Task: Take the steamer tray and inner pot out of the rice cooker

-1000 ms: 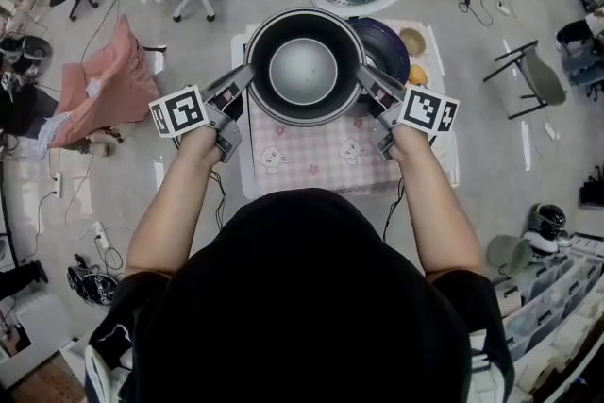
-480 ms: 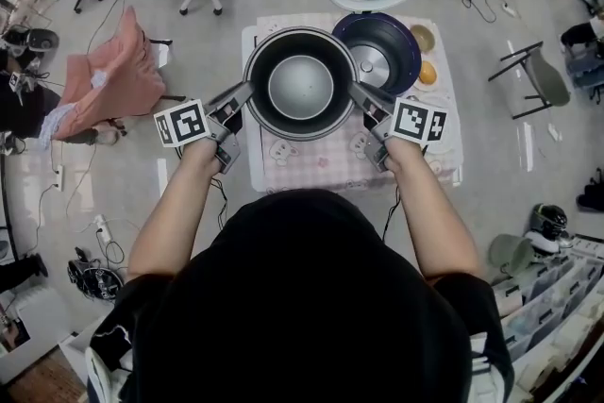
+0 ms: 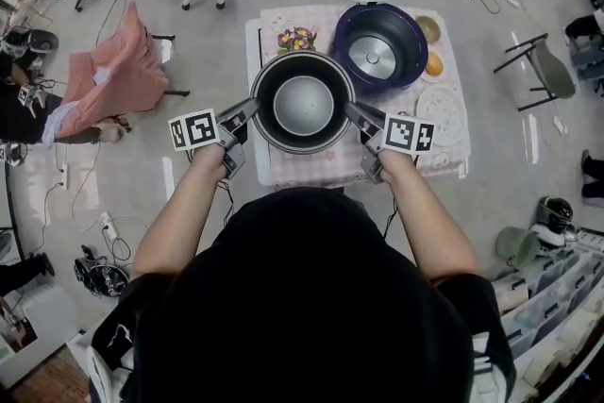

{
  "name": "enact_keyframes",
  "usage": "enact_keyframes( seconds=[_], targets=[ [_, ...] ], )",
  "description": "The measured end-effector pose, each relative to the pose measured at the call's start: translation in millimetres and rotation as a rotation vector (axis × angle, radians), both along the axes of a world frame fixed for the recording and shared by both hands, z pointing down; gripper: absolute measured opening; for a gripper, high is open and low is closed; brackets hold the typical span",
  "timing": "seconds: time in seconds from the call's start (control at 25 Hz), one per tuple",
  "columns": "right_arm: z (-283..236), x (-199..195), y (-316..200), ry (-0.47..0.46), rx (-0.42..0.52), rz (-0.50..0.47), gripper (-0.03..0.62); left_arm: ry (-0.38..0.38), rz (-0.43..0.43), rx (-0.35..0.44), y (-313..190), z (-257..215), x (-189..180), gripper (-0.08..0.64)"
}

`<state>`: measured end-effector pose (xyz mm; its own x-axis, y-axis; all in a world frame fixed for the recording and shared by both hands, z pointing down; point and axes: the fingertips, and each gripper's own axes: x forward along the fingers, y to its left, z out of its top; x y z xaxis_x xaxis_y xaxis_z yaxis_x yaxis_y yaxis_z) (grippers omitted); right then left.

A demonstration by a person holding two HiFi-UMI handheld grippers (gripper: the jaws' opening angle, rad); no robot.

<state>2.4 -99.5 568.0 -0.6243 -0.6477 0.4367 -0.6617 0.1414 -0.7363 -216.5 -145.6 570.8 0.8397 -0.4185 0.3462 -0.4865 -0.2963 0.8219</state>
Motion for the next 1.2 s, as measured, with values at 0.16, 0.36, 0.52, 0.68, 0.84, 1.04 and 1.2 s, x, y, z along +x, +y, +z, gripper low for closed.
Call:
enact_keyframes(
  seconds=[0.16, 0.36, 0.52, 0.68, 0.84, 1.04, 1.2],
  targets=[
    [26, -4, 9, -0.02, -0.063, 0.005, 0.048, -0.019, 0.007, -0.059, 6, 27, -4, 0.046],
    [57, -6, 19, -0.031, -0.128, 0.01, 0.046, -0.043, 0.012, -0.115, 14, 56, -5, 0.046],
    [81, -5, 24, -0.012, -0.17, 0.003, 0.046, -0.065, 0.015, -0.147, 17, 78, -4, 0.044],
    [101, -6, 30, -0.008, -0.21, -0.01, 0.048, -0.08, 0.013, -0.188, 24, 98, -5, 0.044],
    [120, -6, 37, -0.003, -0.245, -0.015, 0.048, -0.098, 0.014, -0.218, 30, 117, -5, 0.044],
    [135, -9, 39, 0.021, -0.269, -0.027, 0.051, -0.121, 0.024, -0.238, 32, 129, -7, 0.044],
    [142, -7, 42, 0.021, -0.275, -0.031, 0.049, -0.13, 0.036, -0.237, 34, 134, -5, 0.044]
  ],
)
